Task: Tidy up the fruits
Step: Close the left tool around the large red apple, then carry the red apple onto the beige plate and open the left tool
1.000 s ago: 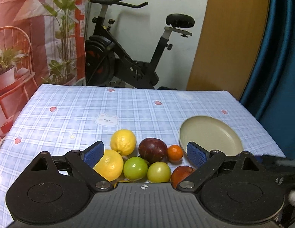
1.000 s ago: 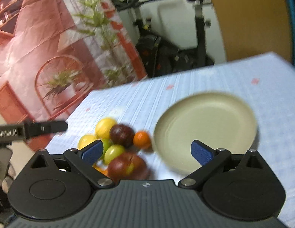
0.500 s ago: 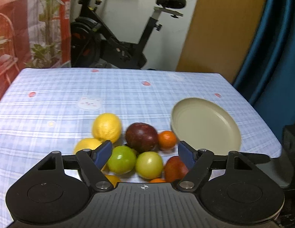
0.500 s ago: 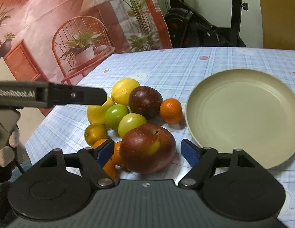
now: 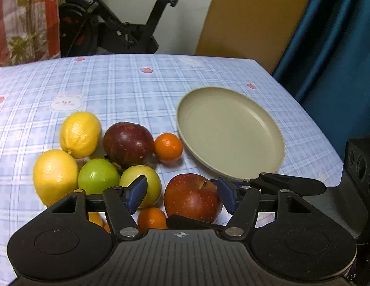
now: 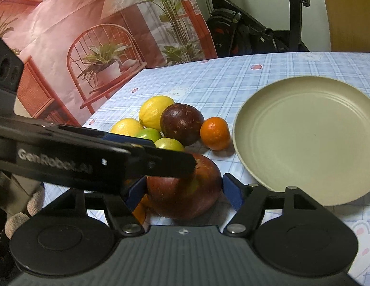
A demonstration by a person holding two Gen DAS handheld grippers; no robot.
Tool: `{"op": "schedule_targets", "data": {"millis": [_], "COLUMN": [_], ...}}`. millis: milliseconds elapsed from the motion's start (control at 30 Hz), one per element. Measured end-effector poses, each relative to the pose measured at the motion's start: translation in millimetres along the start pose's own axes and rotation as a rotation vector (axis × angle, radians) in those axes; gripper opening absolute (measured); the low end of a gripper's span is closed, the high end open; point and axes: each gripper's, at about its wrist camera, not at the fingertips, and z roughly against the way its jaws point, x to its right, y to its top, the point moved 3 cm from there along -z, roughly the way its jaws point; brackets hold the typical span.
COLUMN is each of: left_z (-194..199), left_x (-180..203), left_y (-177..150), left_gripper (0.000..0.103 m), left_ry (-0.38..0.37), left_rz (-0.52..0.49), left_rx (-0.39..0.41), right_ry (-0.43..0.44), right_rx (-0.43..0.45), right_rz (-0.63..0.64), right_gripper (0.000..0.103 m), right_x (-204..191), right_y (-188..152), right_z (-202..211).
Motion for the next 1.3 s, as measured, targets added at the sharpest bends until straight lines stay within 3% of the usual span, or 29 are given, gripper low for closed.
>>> {"op": "schedule_targets", "data": {"millis": [533, 700, 1100, 1300], "left_z": [-6, -6, -1, -2], "left_x": [7, 5, 23, 39], "left_y": [-10, -7, -1, 18], "left_gripper": [0.066, 0.061, 0.061, 0.061], "left_ry": [-0.039, -0.043, -0.041, -0.032], "left_rz": [0.008, 0.022, -0.040, -0.075], "left_rx": [-0.030, -0.020, -0.013, 0.019], "right_ry": [-0.006, -0.012, -0.052, -0.067], "right_rx": [0.006, 0.010, 0.038, 0.082], "right_rz": [0.005, -0.008, 0.016, 0.014], "right_gripper": [0.070, 0.070, 0.068, 0.068], "right_x": [-2, 3, 4, 11], "right_y": [-10, -6, -6, 5], "right_z": [2, -2, 11, 25]}}
